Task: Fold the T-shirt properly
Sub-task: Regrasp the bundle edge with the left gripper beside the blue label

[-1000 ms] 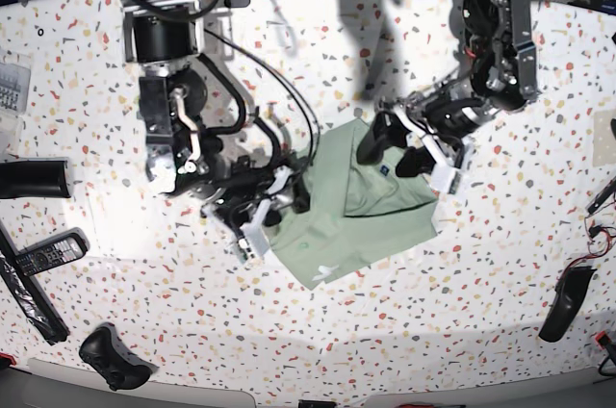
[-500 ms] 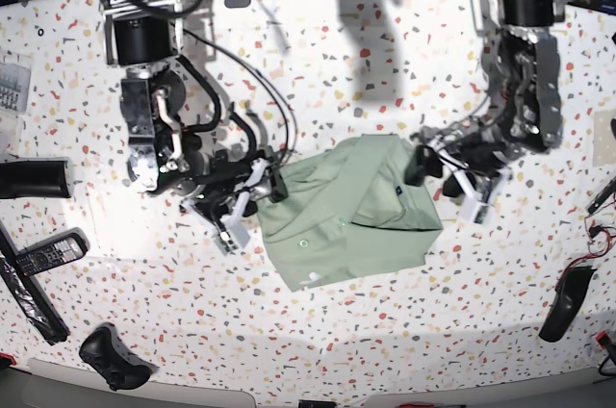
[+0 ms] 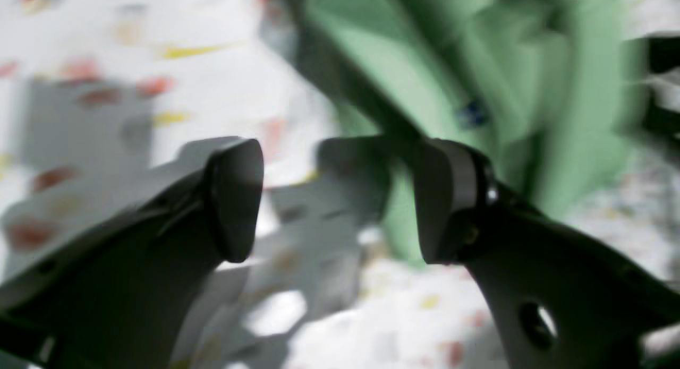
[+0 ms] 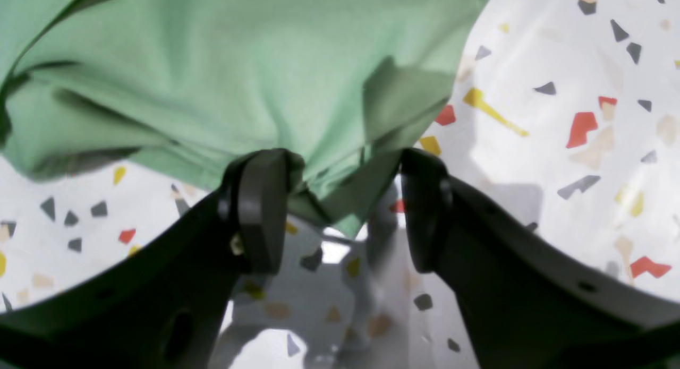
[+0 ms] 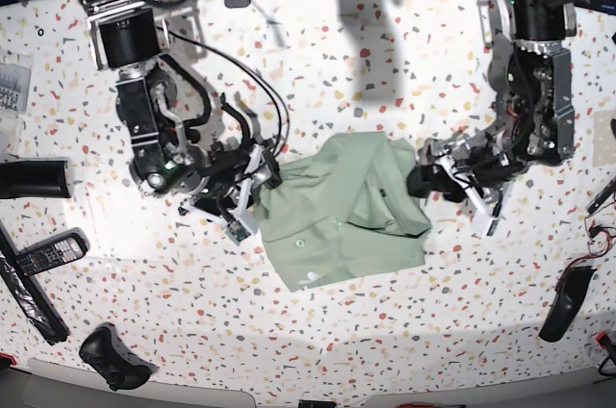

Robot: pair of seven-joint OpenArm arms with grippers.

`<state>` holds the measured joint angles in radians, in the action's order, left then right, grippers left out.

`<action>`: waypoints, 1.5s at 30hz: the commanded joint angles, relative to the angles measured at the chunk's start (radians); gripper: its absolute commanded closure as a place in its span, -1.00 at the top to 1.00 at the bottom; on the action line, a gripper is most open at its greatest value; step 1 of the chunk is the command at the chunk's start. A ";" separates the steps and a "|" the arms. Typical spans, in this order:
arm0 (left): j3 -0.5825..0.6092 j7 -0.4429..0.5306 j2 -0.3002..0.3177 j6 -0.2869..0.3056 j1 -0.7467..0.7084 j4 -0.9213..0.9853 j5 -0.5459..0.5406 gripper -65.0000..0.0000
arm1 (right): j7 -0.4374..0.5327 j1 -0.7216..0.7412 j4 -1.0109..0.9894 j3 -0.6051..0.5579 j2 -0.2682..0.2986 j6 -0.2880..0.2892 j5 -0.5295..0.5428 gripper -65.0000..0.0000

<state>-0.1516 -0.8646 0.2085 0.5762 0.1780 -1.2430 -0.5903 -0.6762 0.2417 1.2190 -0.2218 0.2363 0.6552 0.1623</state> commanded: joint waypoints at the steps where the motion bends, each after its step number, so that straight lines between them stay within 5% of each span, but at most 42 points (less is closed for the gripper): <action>1: -0.004 0.004 0.006 0.019 0.026 -0.016 -0.062 0.26 | 0.003 0.021 0.013 -0.003 0.005 0.000 -0.026 0.01; 9: -0.004 -0.050 0.006 0.045 0.046 -0.027 -0.119 0.26 | 0.006 0.022 0.013 -0.008 0.030 -0.169 -0.114 0.01; 16: -0.004 -0.120 0.006 0.045 0.046 -0.132 -0.212 0.26 | 0.007 0.022 0.013 -0.008 0.022 -0.173 -0.080 0.01; 19: -0.004 -0.195 -0.001 0.045 0.040 -0.202 -0.367 0.26 | 0.008 0.022 0.013 -0.008 0.022 -0.174 -0.076 0.01; 26: -0.004 -0.228 -0.143 0.046 -0.034 -0.225 -0.406 0.26 | 0.009 0.022 0.013 -0.008 0.022 -0.175 -0.073 0.01; 31: -0.004 -0.218 -0.238 0.051 -0.063 -0.225 -0.277 0.26 | 0.010 0.022 0.013 -0.008 0.022 -0.174 -0.072 0.01; 37: -0.004 -0.075 -0.333 0.050 -0.090 -0.222 0.069 0.26 | 0.006 0.022 0.013 -0.008 0.022 -0.175 -0.072 0.01; 45: -0.003 -0.036 -0.301 -0.012 -0.104 -0.222 0.216 0.26 | 0.002 0.021 0.013 -0.008 0.024 -0.174 -0.027 0.01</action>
<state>-0.1570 -0.9176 -0.0872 0.5522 0.0570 -1.4483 -0.3561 -0.6632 0.2462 1.2217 -0.2333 0.2523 0.4847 0.1349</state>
